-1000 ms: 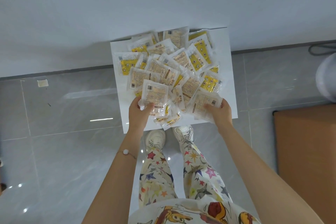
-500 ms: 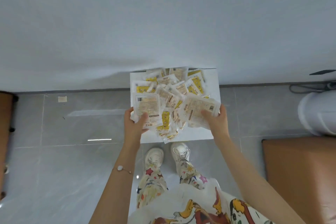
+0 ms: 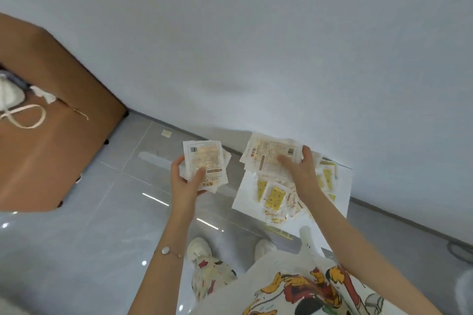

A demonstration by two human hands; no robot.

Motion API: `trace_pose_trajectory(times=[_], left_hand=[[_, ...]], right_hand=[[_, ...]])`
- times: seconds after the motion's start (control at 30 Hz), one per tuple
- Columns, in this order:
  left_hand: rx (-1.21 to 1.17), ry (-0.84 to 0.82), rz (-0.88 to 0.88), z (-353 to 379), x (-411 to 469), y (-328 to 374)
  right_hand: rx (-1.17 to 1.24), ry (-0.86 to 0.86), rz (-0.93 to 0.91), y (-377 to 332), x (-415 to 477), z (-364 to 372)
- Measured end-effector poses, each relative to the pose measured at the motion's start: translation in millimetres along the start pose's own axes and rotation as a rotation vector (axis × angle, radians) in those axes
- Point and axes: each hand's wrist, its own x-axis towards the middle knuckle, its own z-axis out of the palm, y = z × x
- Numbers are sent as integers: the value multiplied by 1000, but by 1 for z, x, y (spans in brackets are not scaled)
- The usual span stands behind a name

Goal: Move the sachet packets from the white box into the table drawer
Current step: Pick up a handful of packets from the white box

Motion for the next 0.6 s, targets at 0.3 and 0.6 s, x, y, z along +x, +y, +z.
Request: trace_pose_trajectory(times=[0.3,0.6], left_hand=[[-123,324,78,-193,-37,42],[-257,615,130,-382,-79,50]], right_hand=[[-175,-350,-54,-18,-56,211],[-297,-661,-124,7,-136,407]])
